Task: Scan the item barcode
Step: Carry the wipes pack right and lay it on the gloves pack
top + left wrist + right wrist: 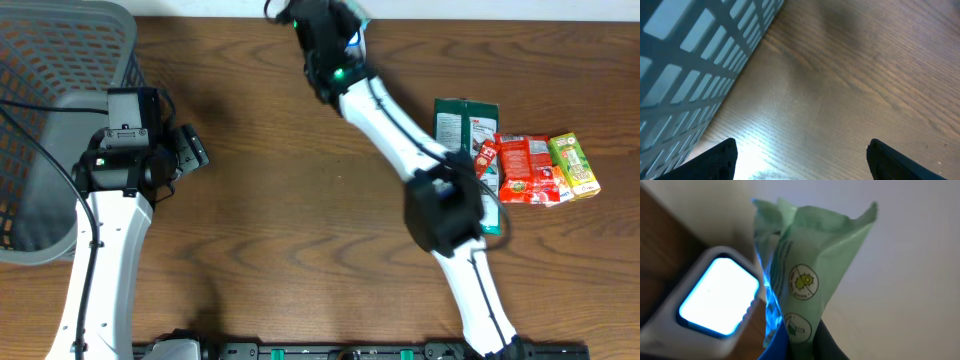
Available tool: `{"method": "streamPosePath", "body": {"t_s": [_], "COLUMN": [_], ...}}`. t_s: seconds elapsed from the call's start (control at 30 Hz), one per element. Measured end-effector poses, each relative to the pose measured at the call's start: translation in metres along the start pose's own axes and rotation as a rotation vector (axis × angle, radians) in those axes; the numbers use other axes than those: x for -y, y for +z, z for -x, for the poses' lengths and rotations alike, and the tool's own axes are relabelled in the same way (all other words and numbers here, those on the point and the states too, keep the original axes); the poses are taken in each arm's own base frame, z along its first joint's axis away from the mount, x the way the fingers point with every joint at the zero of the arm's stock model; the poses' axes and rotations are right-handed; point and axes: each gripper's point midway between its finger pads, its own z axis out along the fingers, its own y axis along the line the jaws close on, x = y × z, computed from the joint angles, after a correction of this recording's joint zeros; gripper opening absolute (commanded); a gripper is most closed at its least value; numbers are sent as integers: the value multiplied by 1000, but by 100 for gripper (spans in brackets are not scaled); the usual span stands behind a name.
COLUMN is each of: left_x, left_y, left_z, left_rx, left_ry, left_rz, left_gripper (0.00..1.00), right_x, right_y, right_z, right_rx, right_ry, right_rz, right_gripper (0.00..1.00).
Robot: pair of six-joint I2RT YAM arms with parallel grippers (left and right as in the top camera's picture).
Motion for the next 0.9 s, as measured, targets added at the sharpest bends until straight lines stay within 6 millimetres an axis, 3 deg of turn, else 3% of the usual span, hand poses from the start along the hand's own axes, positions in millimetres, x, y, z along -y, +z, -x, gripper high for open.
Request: {"method": "streamPosePath", "body": {"t_s": [0.1, 0.2, 0.27, 0.33, 0.43, 0.6, 0.9], "left_x": [0, 0, 0, 0, 0, 0, 0], "left_y": [0, 0, 0, 0, 0, 0, 0], "left_z": [0, 0, 0, 0, 0, 0, 0], "left_rx": [-1, -1, 0, -1, 0, -1, 0], "left_ry": [0, 0, 0, 0, 0, 0, 0], "left_rz": [0, 0, 0, 0, 0, 0, 0], "left_gripper": [84, 84, 84, 84, 84, 84, 84], "right_x": [47, 85, 100, 109, 107, 75, 23], "right_y": [-35, -73, -92, -112, -121, -131, -120], "right_z": [0, -15, -31, -62, -95, -176, -283], "right_rx": [-19, -56, -93, -168, -261, -543, -870], "right_ry": [93, 173, 227, 295, 369, 493, 646], "right_rz": [35, 114, 178, 282, 396, 655, 789], "right_gripper": [1, 1, 1, 1, 1, 1, 1]}}
